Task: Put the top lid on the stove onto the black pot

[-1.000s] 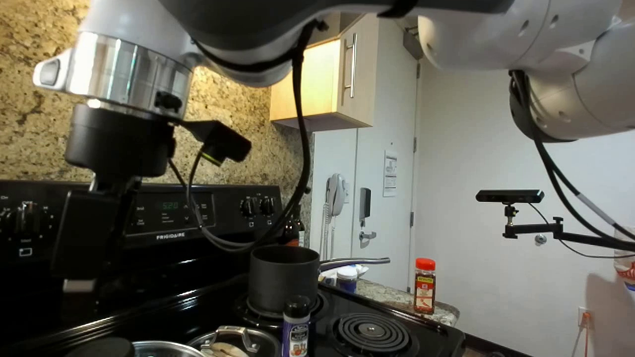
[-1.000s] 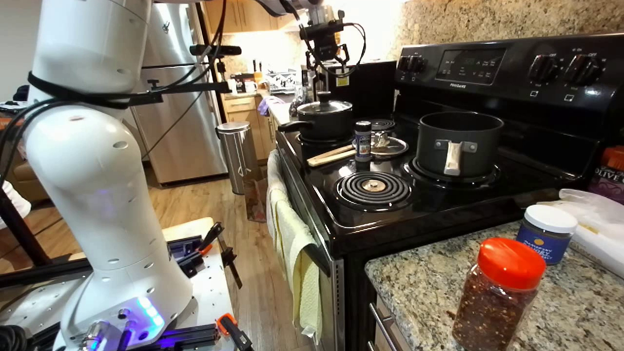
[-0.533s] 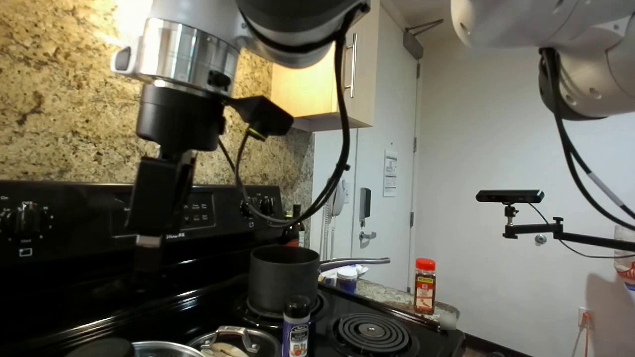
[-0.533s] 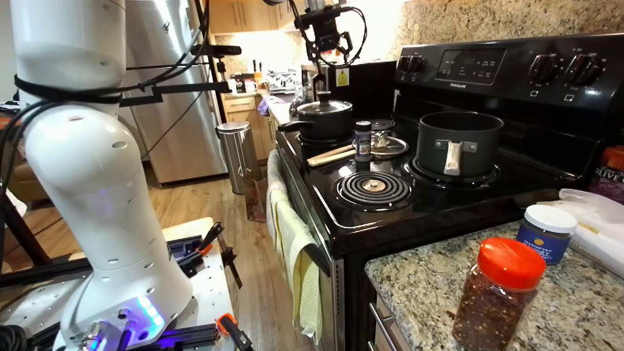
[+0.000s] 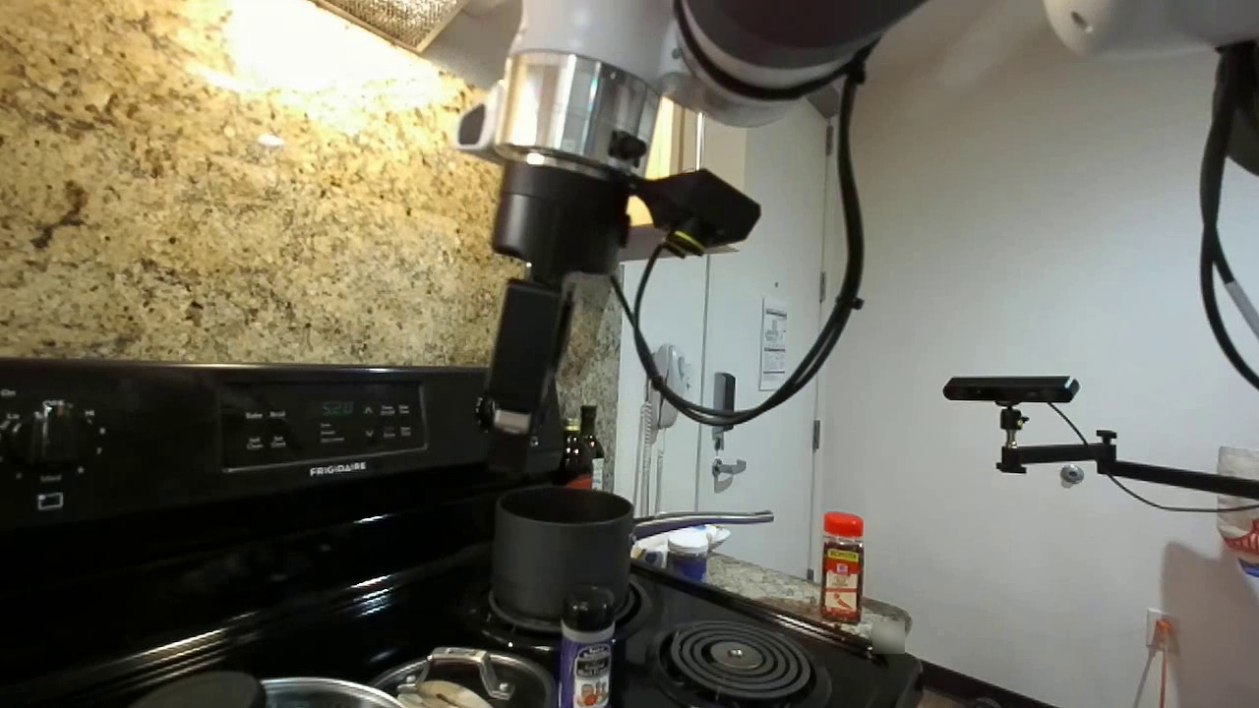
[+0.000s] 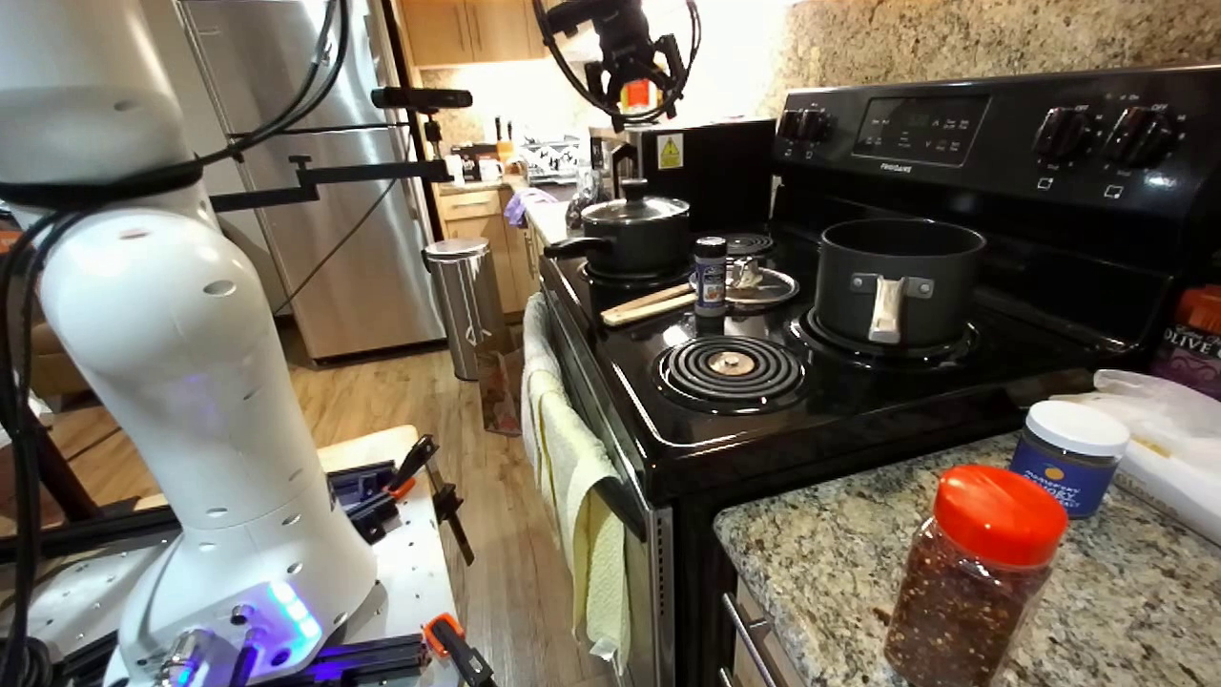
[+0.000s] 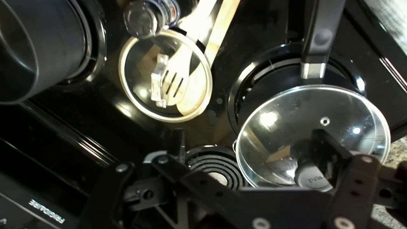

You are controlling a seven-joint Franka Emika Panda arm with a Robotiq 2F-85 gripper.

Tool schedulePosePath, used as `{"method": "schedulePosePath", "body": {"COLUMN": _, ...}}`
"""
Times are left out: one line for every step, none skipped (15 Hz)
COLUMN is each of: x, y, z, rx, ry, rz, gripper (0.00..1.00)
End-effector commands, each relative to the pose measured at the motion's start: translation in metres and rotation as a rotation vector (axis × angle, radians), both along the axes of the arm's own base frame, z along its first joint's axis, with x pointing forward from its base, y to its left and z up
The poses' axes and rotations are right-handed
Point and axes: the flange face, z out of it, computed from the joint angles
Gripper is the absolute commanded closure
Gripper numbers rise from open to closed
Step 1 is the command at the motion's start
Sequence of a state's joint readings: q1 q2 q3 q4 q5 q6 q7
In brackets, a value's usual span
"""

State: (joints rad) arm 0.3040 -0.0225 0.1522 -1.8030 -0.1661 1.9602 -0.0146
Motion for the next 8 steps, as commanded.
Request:
{"method": "schedulePosePath", "body": {"x": -0.041, "y": -0.045, "z": 0.002, "rx": 0.028, "ry": 0.022, "rz": -0.092, "gripper": 0.00}}
{"method": "schedulePosePath", "body": {"x": -0.049, "y": -0.056, "z": 0.004, "rx": 0.035, "ry": 0.040, "rz": -0.103, "gripper": 0.00}}
{"method": "schedulePosePath", "body": {"x": -0.055, "y": -0.068, "z": 0.006, "rx": 0.052, "ry": 0.061, "rz": -0.113, "gripper": 0.00}}
{"method": "schedulePosePath", "body": {"x": -0.061, "y": -0.079, "z": 0.007, "rx": 0.058, "ry": 0.077, "rz": -0.137, "gripper": 0.00}}
{"method": "schedulePosePath", "body": {"x": -0.066, "y": -0.089, "z": 0.008, "rx": 0.060, "ry": 0.105, "rz": -0.170, "gripper": 0.00}}
{"method": "schedulePosePath", "body": {"x": -0.072, "y": -0.100, "z": 0.010, "rx": 0.062, "ry": 0.124, "rz": -0.207, "gripper": 0.00}}
{"method": "schedulePosePath", "body": {"x": -0.077, "y": -0.111, "z": 0.012, "rx": 0.063, "ry": 0.142, "rz": -0.230, "gripper": 0.00}}
{"method": "schedulePosePath", "body": {"x": -0.083, "y": -0.121, "z": 0.015, "rx": 0.063, "ry": 0.156, "rz": -0.261, "gripper": 0.00}}
